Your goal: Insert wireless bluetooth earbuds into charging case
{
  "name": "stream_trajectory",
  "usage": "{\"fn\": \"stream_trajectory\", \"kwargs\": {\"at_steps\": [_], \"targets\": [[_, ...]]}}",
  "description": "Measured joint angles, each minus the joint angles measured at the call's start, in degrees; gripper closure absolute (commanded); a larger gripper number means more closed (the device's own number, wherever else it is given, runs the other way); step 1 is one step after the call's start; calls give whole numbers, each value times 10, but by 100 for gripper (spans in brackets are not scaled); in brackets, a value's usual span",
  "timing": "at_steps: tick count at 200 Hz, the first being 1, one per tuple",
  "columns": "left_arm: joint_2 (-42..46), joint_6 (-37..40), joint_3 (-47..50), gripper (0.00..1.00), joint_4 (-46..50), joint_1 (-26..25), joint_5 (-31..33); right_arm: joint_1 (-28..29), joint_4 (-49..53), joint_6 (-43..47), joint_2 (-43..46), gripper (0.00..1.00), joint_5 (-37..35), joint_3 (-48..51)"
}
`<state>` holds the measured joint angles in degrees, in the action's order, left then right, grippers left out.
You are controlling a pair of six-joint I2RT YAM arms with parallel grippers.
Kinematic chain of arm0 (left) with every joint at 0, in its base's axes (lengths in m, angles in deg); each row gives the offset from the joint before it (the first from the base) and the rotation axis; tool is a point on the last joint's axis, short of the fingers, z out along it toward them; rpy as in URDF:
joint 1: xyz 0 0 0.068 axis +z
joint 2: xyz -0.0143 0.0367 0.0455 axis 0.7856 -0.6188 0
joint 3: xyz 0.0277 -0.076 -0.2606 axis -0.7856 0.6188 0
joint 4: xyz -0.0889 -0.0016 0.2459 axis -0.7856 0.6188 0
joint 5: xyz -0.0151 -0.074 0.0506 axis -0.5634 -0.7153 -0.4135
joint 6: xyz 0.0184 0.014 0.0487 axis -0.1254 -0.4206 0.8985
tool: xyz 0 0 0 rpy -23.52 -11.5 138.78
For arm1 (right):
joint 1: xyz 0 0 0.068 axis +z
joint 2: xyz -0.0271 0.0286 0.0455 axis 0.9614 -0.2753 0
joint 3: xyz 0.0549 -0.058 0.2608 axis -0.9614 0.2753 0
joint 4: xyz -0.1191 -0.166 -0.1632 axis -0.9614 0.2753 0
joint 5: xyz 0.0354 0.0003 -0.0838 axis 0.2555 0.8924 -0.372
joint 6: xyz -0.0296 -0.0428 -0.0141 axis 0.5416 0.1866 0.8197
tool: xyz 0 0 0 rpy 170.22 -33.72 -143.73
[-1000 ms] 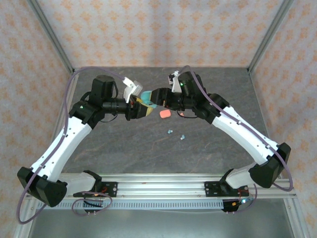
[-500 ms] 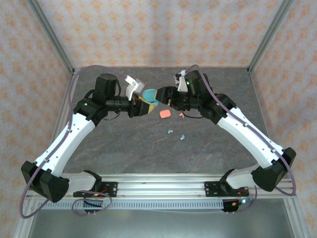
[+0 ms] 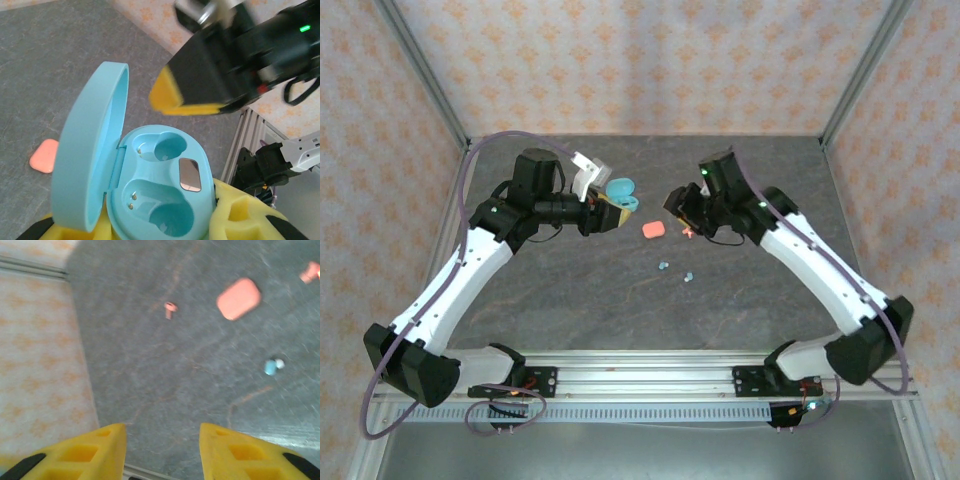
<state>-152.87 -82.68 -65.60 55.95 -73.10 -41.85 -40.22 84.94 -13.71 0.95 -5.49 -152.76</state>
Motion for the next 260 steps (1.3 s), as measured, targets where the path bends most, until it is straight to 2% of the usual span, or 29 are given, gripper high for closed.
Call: {"fn": "stream_trajectory", "kwargs": {"at_steps": [57,117,200,260], "targets": [[0,1,0,88,14,0,18,30,32,16,-155,63,2,12],[1,1,2,88,18,0,28,48,59,61,-261,69,4,-9],[3,1,3,88,21,0,39,48,68,92,-310,52,4,-9],[23,1,10,88,28,0,52,29,68,117,-343,46,-2,-13]]}}
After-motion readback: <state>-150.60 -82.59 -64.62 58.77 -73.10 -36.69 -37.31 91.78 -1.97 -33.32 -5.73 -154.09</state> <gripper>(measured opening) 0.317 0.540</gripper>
